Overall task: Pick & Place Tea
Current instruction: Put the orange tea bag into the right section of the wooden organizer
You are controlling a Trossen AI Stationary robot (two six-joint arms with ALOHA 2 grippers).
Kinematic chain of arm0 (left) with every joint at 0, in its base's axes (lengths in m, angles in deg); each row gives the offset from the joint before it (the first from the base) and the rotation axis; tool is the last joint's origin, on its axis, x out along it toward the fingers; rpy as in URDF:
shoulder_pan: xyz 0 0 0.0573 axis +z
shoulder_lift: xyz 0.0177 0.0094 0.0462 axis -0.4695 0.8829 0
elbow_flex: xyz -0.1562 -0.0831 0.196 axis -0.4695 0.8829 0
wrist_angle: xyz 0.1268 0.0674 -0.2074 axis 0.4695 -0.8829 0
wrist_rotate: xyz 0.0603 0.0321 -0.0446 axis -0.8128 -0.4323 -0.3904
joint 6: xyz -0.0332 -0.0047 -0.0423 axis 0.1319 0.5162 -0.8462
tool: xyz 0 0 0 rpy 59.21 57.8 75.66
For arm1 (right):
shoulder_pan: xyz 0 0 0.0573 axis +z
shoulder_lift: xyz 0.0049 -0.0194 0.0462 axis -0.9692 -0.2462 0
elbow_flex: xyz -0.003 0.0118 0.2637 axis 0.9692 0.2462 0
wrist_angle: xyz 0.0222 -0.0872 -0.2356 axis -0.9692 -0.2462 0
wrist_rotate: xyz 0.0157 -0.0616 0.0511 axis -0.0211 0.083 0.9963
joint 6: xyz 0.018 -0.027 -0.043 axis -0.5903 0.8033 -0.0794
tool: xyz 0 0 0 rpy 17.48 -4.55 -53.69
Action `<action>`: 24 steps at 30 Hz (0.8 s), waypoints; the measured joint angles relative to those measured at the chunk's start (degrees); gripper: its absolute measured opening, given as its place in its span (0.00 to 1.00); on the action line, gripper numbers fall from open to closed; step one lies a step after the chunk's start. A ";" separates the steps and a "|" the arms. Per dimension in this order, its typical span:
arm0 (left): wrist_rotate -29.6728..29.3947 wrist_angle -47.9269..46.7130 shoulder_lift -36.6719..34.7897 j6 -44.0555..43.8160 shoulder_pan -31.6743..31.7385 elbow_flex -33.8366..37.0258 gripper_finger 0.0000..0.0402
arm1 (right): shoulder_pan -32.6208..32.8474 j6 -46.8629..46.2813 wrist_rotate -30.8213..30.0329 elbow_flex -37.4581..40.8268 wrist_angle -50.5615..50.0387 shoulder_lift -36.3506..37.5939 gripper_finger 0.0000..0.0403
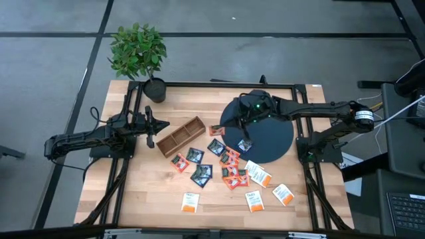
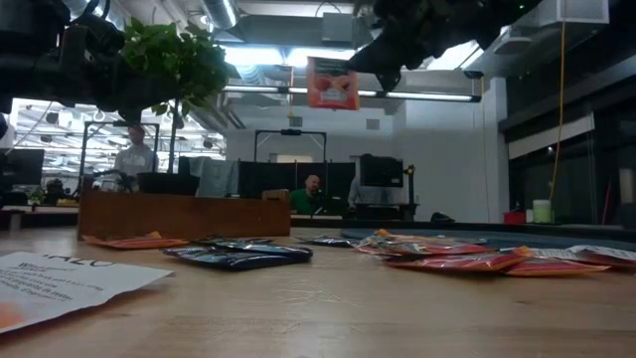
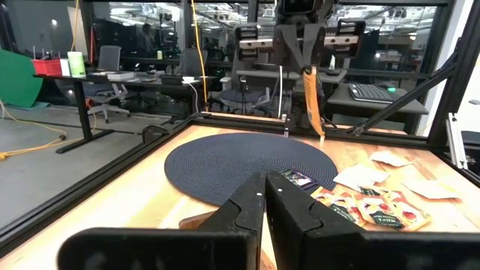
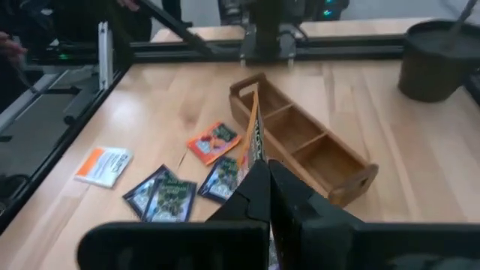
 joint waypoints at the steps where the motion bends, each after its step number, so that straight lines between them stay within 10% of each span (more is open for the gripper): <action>1: 0.00 0.00 0.00 0.00 0.00 0.00 0.03 | 0.15 -0.02 -0.41 0.00 0.47 0.00 0.00; 24: -0.12 5.16 0.76 -9.97 -0.08 -1.71 0.04 | 1.50 0.52 -4.30 0.02 13.80 -7.86 0.00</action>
